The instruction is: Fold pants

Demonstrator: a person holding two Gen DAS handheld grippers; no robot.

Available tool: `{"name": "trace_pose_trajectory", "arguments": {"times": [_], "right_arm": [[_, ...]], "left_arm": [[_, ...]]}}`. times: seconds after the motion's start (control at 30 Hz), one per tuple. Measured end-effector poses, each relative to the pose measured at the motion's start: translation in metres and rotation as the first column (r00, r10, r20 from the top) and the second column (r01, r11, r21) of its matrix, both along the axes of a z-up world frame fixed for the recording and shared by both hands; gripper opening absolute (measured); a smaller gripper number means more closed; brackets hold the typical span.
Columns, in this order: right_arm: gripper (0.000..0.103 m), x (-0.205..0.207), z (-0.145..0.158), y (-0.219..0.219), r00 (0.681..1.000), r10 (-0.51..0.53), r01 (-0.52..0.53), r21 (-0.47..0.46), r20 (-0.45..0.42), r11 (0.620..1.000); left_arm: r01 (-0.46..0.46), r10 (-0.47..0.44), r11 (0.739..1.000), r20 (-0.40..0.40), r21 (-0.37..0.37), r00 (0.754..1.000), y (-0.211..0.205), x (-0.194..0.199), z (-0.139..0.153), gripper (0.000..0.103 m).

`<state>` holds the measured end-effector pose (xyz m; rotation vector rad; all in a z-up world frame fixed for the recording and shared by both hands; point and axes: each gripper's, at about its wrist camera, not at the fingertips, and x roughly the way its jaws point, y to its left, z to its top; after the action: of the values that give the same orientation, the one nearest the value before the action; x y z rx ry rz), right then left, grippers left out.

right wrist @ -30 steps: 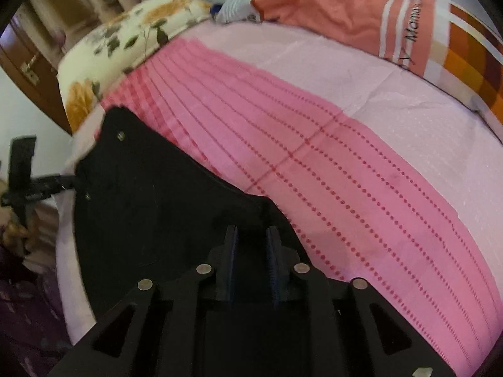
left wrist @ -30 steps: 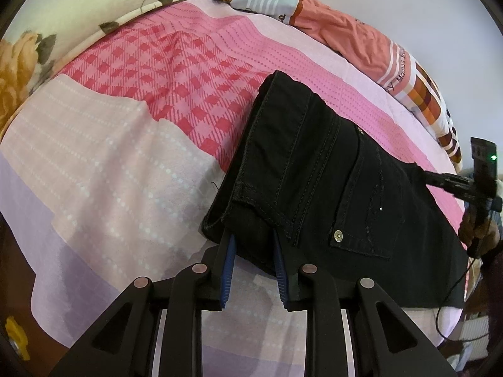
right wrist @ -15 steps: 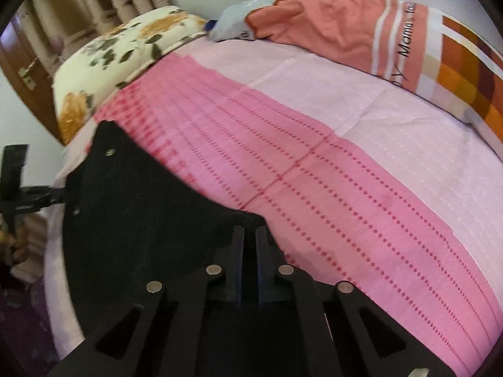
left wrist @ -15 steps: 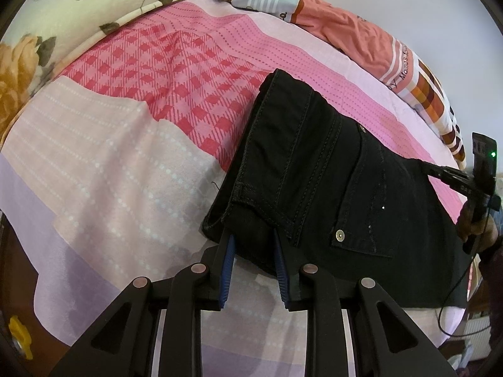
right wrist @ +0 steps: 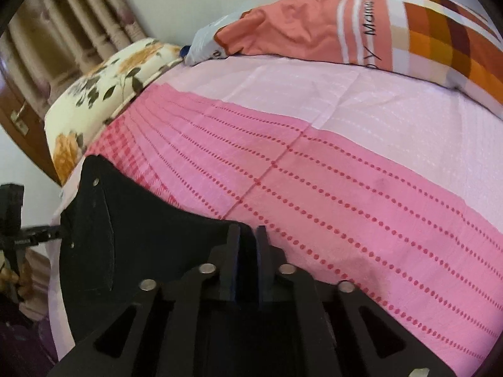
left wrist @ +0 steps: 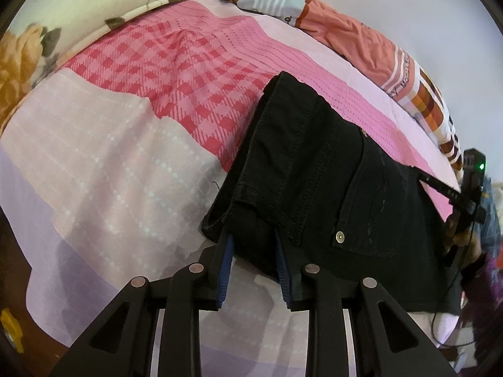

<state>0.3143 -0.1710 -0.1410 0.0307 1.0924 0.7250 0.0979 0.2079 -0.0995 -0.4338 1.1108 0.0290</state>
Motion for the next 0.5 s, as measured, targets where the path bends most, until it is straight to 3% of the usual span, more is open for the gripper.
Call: {"name": "trace_pose_trajectory", "arguments": {"times": [0.3, 0.5], "right_arm": [[0.014, -0.0073, 0.0012, 0.0063, 0.999, -0.004, 0.006, -0.035, 0.050, 0.999], [0.018, -0.0080, 0.0012, 0.0057, 0.997, -0.028, 0.031, -0.046, 0.067, 0.998]], "left_arm": [[-0.007, 0.007, 1.000, 0.038, 0.006, 0.999, -0.0013, -0.0046, -0.0004, 0.029], [0.036, -0.036, 0.999, 0.079, 0.007, 0.996, 0.0002, -0.0055, 0.0011, 0.030]]}}
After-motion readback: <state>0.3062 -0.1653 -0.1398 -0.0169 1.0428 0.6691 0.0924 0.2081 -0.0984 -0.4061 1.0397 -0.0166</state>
